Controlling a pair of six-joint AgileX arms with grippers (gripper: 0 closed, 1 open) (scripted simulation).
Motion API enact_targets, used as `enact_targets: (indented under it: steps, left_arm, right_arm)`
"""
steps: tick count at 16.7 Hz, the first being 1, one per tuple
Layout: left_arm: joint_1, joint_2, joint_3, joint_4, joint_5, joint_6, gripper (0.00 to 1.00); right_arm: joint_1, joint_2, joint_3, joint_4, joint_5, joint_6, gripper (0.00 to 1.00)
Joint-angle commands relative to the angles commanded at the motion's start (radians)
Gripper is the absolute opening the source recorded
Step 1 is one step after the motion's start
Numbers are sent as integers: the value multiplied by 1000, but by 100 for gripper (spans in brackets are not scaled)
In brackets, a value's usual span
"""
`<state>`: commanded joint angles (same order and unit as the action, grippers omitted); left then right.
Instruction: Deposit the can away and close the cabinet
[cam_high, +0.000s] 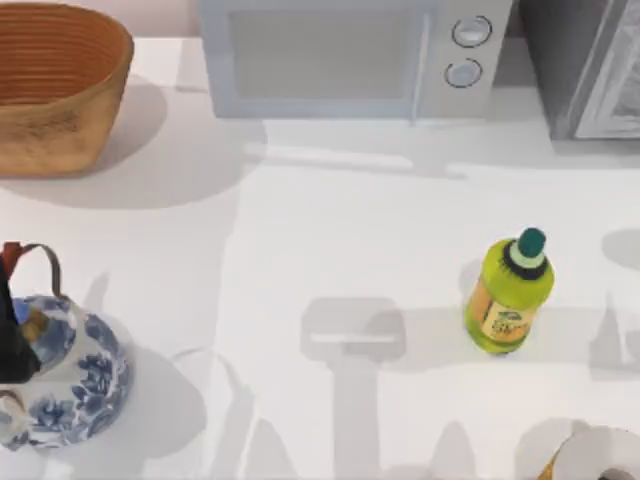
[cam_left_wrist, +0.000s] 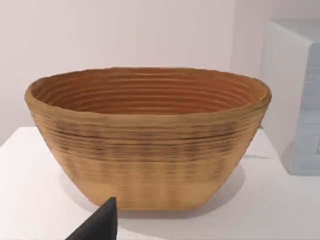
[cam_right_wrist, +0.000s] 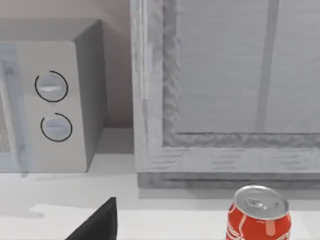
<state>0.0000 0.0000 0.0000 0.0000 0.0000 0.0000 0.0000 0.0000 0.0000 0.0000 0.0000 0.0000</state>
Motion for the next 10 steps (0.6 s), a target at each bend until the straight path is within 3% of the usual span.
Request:
enact_targets:
  steps: [5,10]
  left_arm:
    - [0,0,0,0,0,0,100]
    - [0,0,0,0,0,0,100]
  right_arm:
    - [16,61,10,58,-7,13,100]
    - [57,371,49,324,-32,55,100]
